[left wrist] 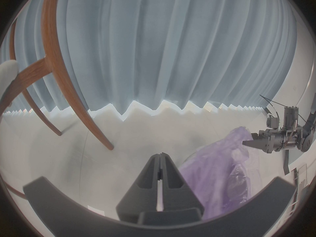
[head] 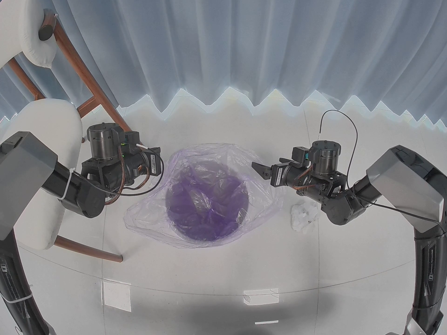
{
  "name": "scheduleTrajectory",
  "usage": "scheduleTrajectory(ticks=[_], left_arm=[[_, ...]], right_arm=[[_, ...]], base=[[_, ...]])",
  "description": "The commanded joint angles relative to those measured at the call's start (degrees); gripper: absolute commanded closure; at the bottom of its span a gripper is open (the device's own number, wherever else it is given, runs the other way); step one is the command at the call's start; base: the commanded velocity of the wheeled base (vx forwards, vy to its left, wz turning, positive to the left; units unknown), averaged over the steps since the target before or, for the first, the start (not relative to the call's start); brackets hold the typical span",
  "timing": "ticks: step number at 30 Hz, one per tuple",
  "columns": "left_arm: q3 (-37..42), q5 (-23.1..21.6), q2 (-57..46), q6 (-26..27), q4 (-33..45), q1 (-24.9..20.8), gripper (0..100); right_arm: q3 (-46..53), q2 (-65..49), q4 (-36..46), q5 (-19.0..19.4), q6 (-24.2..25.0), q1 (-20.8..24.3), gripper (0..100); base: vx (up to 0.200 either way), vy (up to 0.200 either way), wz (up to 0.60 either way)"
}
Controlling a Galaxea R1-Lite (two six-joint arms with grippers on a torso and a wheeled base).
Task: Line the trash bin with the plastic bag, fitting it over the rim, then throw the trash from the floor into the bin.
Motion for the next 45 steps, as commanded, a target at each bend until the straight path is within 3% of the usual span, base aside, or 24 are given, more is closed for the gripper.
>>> scheduleTrajectory(ticks=[1,5,10,15,19,20,25,29,38,43,44,45], left_arm=[[-3.31,0.34,5.31,-0.11,-0.42,1.62,100],[-4.28,0.43,6.54,0.51,-1.30,1.97,100],[-3.75,-0.01,0.65,0.33,-0.07,-1.89,100],[2.93,0.34,-7.35,1.74,1.33,-5.67,100],[14.71,0.16,-15.61,3.85,3.36,-9.01,100],[16.03,0.16,-16.05,4.55,3.53,-9.10,0],[24.55,-0.10,-15.08,15.98,3.00,-8.31,0],[25.69,0.34,-9.37,22.83,2.12,-6.73,0],[20.16,1.57,-1.90,24.50,-2.97,-6.20,0],[11.90,2.36,3.64,24.76,-3.24,-5.76,0],[11.72,2.45,3.82,24.76,-3.24,-5.76,100],[11.72,2.45,3.82,24.76,-3.24,-5.76,100]], right_arm=[[-10.43,5.91,5.29,0.26,-0.16,-2.32,0],[-15.97,7.94,7.40,0.26,-0.08,-2.59,0],[-18.34,7.85,9.69,0.26,0.19,-1.80,0],[-17.81,7.85,9.34,0.17,0.19,-1.36,0],[-17.37,7.94,9.07,0.08,0.19,-0.92,0],[-17.37,7.94,9.07,0.08,0.19,-0.83,0],[-17.02,7.94,9.07,-0.18,0.19,-0.04,0],[-15.97,7.67,8.98,-0.53,0.19,0.31,0],[-15.09,6.44,8.90,-0.62,0.19,0.31,0],[-14.91,6.27,8.90,-0.89,0.27,0.31,0],[-14.91,6.18,8.90,-0.89,0.27,0.31,0],[-14.91,6.18,8.90,-0.89,0.27,0.31,0]], base=[[0.000,0.000,0.00],[0.000,0.000,0.00],[0.000,0.000,0.00],[0.000,0.000,0.00],[0.000,0.000,0.00],[0.000,0.000,0.00],[0.000,0.000,0.00],[0.000,0.000,0.00],[0.000,0.000,0.00],[0.000,0.000,0.00],[0.000,0.000,0.00],[0.000,0.000,0.00]])
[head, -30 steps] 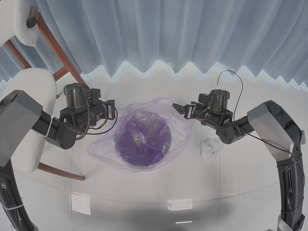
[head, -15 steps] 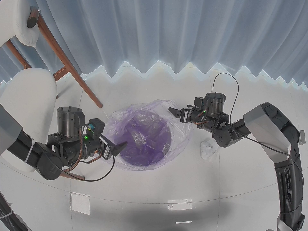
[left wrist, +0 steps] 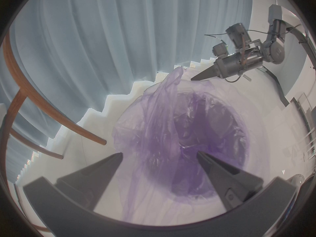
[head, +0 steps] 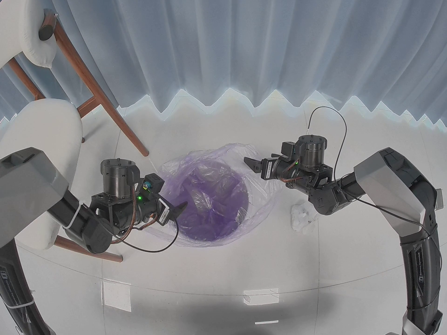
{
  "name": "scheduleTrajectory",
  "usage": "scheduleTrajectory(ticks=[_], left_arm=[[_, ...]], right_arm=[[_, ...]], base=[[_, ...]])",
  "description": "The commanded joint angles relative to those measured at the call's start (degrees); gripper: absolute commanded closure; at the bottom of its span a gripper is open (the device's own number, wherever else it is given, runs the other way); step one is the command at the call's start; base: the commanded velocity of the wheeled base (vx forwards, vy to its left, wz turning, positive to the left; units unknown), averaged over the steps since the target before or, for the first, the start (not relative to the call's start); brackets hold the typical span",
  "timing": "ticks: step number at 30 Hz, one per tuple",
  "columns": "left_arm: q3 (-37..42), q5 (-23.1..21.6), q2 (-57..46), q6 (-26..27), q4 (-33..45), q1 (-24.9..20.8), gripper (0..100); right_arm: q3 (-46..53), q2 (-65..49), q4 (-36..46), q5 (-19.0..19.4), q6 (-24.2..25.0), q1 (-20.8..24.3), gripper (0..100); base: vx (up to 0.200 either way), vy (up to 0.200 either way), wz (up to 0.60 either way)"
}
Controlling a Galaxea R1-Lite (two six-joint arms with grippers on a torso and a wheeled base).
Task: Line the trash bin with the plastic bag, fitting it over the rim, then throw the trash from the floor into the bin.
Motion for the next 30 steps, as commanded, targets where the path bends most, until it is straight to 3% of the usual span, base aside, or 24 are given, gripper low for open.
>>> scheduleTrajectory(ticks=[1,9,19,22,23,25,26,30], left_arm=[[-5.25,0.55,5.39,-0.25,-0.13,-0.04,100],[-9.21,0.46,6.09,-0.78,0.14,3.65,100],[-15.80,0.20,5.04,-14.49,1.54,3.83,100],[-15.27,-0.59,5.21,-20.02,4.62,4.00,100],[-15.36,-1.47,5.48,-24.07,5.85,4.00,100],[-15.36,-1.56,5.48,-24.59,5.94,4.00,100],[-15.80,-1.82,6.18,-31.80,6.73,4.44,100],[-16.59,-1.65,8.29,-36.90,6.55,5.94,100]], right_arm=[[0.59,-0.60,0.00,-0.09,0.03,0.18,0],[0.77,-0.16,-0.09,-0.01,-0.06,0.27,0],[-2.49,1.07,-0.62,0.43,4.16,0.10,0],[-3.80,1.77,-0.18,0.43,8.73,-0.08,0],[-4.24,2.21,-0.09,0.61,12.07,-0.08,0],[-4.33,2.30,0.00,0.70,12.34,-0.08,0],[-5.74,3.09,0.61,0.61,17.61,-0.17,0],[-6.88,4.15,2.46,0.52,19.54,-0.87,0]], base=[[0.000,0.000,0.00],[0.000,0.000,0.00],[0.000,0.000,0.00],[0.000,0.000,0.00],[0.000,0.000,0.00],[0.000,0.000,0.00],[0.000,0.000,0.00],[0.000,0.000,0.00]])
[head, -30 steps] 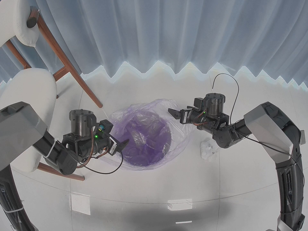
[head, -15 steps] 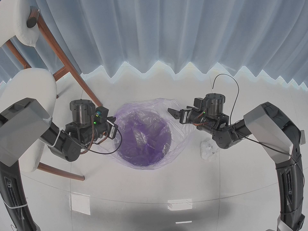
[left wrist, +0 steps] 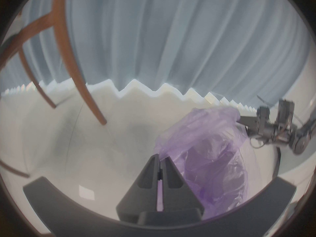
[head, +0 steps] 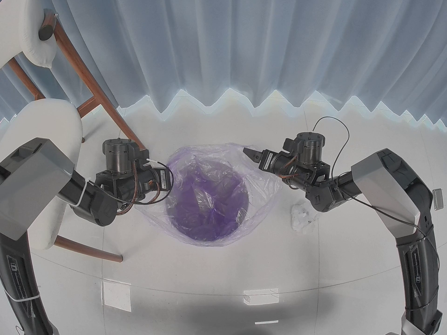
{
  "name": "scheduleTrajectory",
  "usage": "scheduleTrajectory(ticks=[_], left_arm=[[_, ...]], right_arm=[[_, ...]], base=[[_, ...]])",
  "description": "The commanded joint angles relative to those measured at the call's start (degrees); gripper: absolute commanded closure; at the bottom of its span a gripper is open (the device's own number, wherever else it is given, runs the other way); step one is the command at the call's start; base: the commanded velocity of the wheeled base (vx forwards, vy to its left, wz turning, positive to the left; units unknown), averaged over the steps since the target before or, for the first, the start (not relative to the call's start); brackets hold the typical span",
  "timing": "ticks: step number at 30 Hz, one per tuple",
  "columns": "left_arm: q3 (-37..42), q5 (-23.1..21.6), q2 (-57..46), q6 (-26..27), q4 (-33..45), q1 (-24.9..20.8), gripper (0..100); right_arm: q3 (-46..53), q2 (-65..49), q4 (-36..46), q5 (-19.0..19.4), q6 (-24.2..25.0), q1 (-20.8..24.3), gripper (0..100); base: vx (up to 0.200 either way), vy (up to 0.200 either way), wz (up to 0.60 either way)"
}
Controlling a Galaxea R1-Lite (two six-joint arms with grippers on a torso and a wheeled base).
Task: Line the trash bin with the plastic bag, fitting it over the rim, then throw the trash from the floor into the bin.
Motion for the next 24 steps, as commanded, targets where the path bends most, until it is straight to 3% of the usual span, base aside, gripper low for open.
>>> scheduleTrajectory(ticks=[1,4,6,8,9,13,24], left_arm=[[-0.99,-0.19,2.80,-6.72,0.68,2.23,100],[-1.16,-0.19,3.24,-8.74,0.68,3.20,100],[-2.66,-0.10,3.68,-13.05,0.85,4.26,100],[-2.66,-0.10,3.68,-13.05,0.85,4.26,100],[-5.03,0.07,5.08,-18.41,0.94,5.22,100],[-7.32,0.86,5.70,-22.45,0.94,4.70,100],[-14.26,2.53,10.62,-24.12,2.61,1.27,100]], right_arm=[[-2.76,2.62,1.95,-0.03,3.83,-0.91,0],[-3.37,3.41,1.95,-0.11,3.92,-1.00,0],[-3.81,3.94,2.39,-0.20,3.92,-1.00,0],[-3.81,3.94,2.39,-0.20,3.92,-1.00,0],[-4.52,4.38,3.54,-0.20,3.83,-0.91,0],[-5.57,5.08,3.80,-0.29,3.66,-0.74,0],[-9.09,7.10,4.94,-0.47,3.30,-0.65,0]], base=[[0.000,0.000,0.00],[0.000,0.000,0.00],[0.000,0.000,0.00],[0.000,0.000,0.00],[0.000,0.000,0.00],[0.000,0.000,0.00],[0.000,0.000,0.00]])
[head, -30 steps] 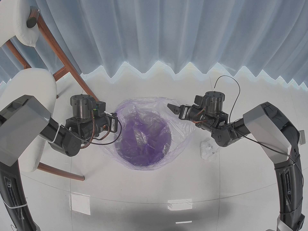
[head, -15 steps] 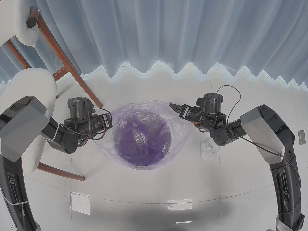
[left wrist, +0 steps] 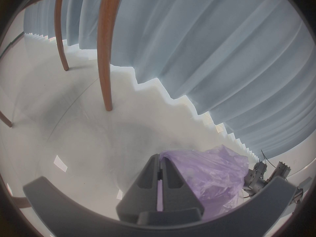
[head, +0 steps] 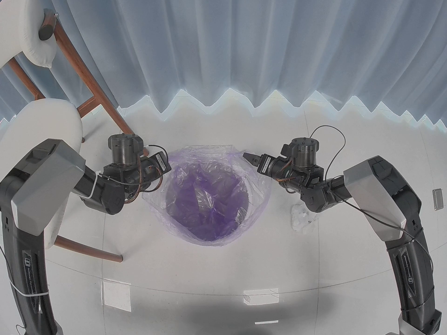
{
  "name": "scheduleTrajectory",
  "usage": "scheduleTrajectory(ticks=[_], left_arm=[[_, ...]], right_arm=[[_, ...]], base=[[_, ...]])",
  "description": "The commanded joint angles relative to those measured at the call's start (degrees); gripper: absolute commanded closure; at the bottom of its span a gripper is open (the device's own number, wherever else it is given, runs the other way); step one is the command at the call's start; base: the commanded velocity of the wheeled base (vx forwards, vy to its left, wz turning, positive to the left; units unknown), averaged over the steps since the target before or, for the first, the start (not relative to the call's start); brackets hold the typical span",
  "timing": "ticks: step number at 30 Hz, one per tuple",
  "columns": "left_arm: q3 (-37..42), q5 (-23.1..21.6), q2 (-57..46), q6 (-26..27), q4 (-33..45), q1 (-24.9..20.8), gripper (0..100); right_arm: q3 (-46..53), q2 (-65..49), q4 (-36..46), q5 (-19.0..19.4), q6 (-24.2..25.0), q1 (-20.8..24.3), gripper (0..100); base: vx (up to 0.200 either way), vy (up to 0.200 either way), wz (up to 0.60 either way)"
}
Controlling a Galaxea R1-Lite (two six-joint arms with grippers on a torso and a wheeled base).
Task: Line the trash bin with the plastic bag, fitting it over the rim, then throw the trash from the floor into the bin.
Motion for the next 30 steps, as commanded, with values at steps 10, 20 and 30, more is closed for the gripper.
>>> scheduleTrajectory(ticks=[10,20,30], left_arm=[[-13.53,3.06,7.62,-6.20,10.91,0.68,100],[-14.41,4.20,7.44,-9.89,16.27,1.29,100],[-14.50,5.17,7.26,-9.45,22.34,2.26,100]], right_arm=[[-9.65,4.76,8.19,-1.90,-0.10,-0.34,0],[-10.53,5.29,11.53,-4.09,-0.18,-0.43,0],[-8.51,5.29,12.49,-4.80,-0.80,-0.78,0]], base=[[0.000,0.000,0.00],[0.000,0.000,0.00],[0.000,0.000,0.00]])
